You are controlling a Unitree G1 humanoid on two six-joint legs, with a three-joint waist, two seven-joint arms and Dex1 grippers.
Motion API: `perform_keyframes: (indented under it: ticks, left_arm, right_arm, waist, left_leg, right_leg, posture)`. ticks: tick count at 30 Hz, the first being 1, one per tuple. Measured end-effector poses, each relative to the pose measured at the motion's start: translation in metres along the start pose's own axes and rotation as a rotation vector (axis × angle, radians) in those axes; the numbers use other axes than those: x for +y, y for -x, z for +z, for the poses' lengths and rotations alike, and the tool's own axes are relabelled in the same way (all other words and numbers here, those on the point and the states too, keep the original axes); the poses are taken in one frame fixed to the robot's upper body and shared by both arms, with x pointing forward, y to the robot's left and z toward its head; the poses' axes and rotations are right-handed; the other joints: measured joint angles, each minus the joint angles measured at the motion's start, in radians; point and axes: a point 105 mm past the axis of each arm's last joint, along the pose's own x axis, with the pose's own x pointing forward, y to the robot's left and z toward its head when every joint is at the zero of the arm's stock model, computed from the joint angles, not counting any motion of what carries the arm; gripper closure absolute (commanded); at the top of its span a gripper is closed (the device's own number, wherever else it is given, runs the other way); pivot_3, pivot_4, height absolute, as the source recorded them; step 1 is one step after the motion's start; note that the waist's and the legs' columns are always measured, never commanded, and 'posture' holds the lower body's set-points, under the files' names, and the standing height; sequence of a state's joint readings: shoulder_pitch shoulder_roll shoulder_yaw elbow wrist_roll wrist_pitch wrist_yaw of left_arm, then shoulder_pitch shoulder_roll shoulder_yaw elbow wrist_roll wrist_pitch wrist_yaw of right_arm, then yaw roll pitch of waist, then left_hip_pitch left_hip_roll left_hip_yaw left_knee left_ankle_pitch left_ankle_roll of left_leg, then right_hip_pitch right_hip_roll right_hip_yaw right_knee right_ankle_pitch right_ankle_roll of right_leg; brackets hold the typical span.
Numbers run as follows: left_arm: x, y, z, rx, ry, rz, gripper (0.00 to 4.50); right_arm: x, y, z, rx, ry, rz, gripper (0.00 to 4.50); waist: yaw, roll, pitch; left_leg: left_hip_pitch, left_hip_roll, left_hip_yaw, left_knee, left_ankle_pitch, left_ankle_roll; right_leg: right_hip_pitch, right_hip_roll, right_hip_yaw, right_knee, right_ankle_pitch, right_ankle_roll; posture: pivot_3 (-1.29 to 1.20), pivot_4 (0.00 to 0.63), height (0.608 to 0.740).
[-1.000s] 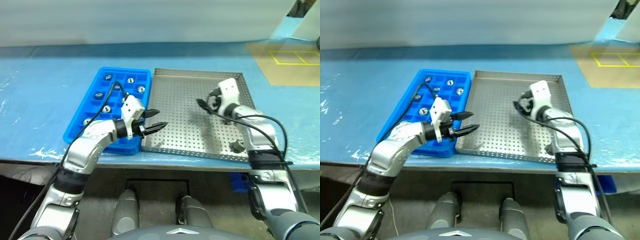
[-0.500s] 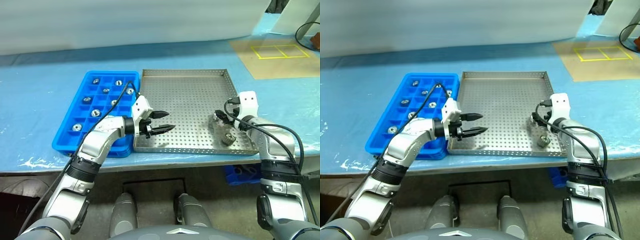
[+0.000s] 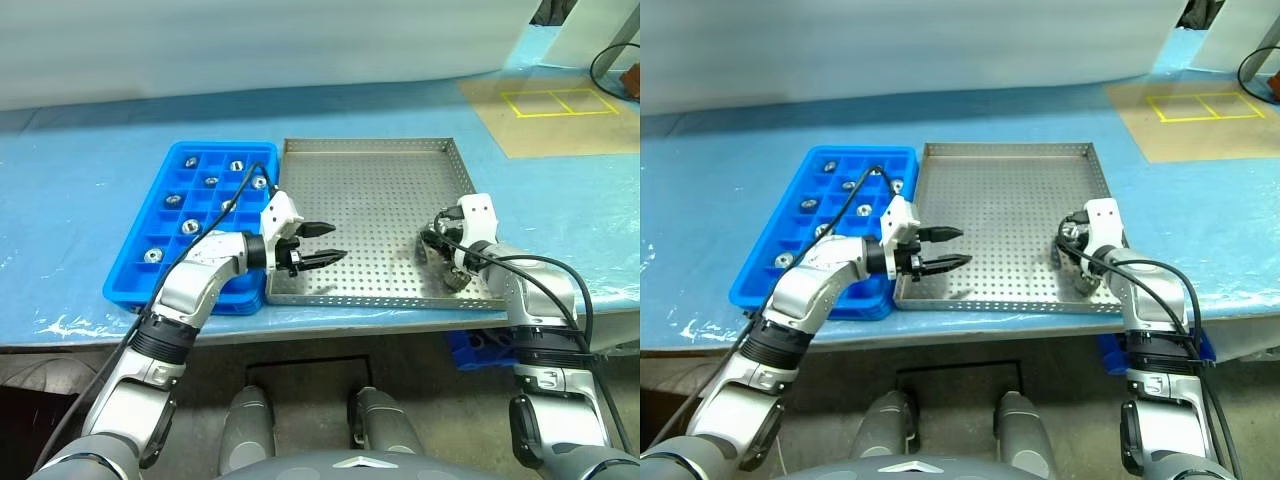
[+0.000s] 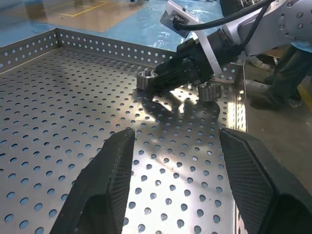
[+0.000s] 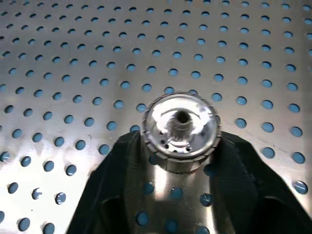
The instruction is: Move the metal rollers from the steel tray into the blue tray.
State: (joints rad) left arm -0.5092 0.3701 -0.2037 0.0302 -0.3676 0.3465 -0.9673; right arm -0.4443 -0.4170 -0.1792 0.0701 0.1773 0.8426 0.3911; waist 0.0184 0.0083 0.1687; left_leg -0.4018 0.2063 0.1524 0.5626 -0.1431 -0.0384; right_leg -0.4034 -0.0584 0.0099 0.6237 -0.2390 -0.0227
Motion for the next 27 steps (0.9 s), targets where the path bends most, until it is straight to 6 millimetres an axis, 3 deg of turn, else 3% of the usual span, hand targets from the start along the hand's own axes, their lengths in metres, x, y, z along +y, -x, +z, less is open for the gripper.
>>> perform_keyframes:
  ticks: [6,14,17,22,27]
  left_arm:
    - [0.005,0.008,0.001,-0.002,-0.009,0.049,1.60]
    - [0.004,0.043,0.001,-0.001,0.001,0.224,1.60]
    - [-0.001,0.061,-0.003,0.013,0.019,0.318,1.60]
    - [-0.016,0.081,-0.013,0.047,0.060,0.467,1.60]
    - [-0.024,0.088,-0.007,0.038,0.062,0.545,1.60]
  right_arm:
    - [0.025,-0.007,0.014,-0.085,0.097,0.093,2.91]
    - [0.135,-0.013,0.085,-0.343,0.148,0.503,2.91]
    - [0.164,-0.020,0.100,-0.362,0.170,0.598,2.91]
    - [0.201,-0.044,0.101,-0.283,0.190,0.673,2.91]
    - [0.213,-0.061,0.097,-0.196,0.203,0.669,2.91]
  waist:
    - [0.001,0.000,0.000]
    - [0.014,0.001,0.000]
    - [0.047,0.000,0.001]
    - [0.094,0.000,0.001]
    - [0.139,0.000,0.001]
  left_leg:
    - [-0.001,0.000,0.000,-0.001,0.000,0.000]
    - [-0.003,0.002,-0.001,-0.003,0.000,0.000]
    - [-0.004,0.002,-0.002,-0.004,0.000,0.000]
    - [-0.008,0.003,-0.004,-0.007,0.001,-0.002]
    - [-0.009,0.003,-0.005,-0.008,0.001,-0.002]
  right_leg:
    - [-0.001,0.000,0.000,0.000,0.000,0.000]
    - [-0.003,0.000,-0.004,0.000,-0.001,-0.002]
    - [-0.003,0.000,-0.007,-0.001,-0.003,-0.004]
    - [-0.005,0.000,-0.011,-0.002,-0.004,-0.005]
    - [-0.007,-0.001,-0.012,-0.002,-0.004,-0.006]
  posture:
    - [-0.10,0.150,0.740]
    - [0.14,0.150,0.740]
    - [0.23,0.150,0.740]
    - [0.36,0.150,0.740]
    - [0.40,0.150,0.740]
